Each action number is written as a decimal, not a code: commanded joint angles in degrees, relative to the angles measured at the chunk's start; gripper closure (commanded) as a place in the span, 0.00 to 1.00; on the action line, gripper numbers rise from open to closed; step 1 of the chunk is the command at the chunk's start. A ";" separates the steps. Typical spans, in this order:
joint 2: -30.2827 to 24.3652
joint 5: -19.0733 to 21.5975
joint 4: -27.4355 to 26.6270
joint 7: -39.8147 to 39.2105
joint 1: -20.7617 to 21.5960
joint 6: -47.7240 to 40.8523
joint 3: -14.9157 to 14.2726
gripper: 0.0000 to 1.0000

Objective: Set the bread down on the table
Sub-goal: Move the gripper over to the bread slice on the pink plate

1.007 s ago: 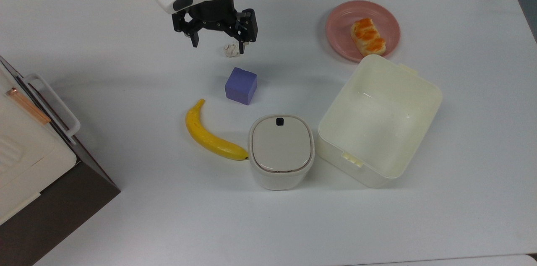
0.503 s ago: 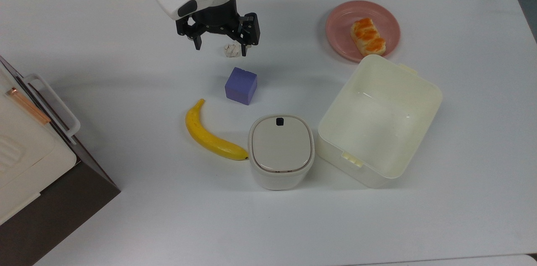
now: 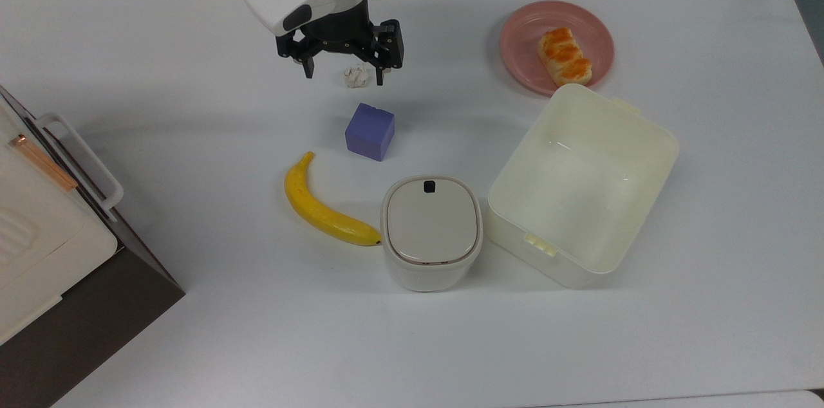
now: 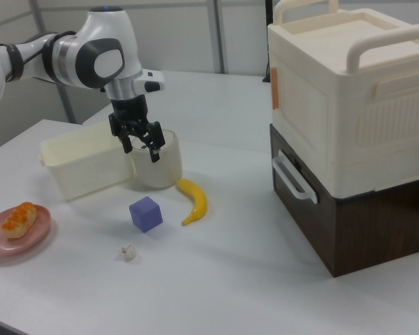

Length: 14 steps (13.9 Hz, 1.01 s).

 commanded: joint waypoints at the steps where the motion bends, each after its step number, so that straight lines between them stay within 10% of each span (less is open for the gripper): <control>1: -0.67 0.84 -0.82 -1.63 2.99 -1.55 0.12 0.00; 14: 1.16 3.82 -8.91 1.17 28.92 0.72 0.12 0.00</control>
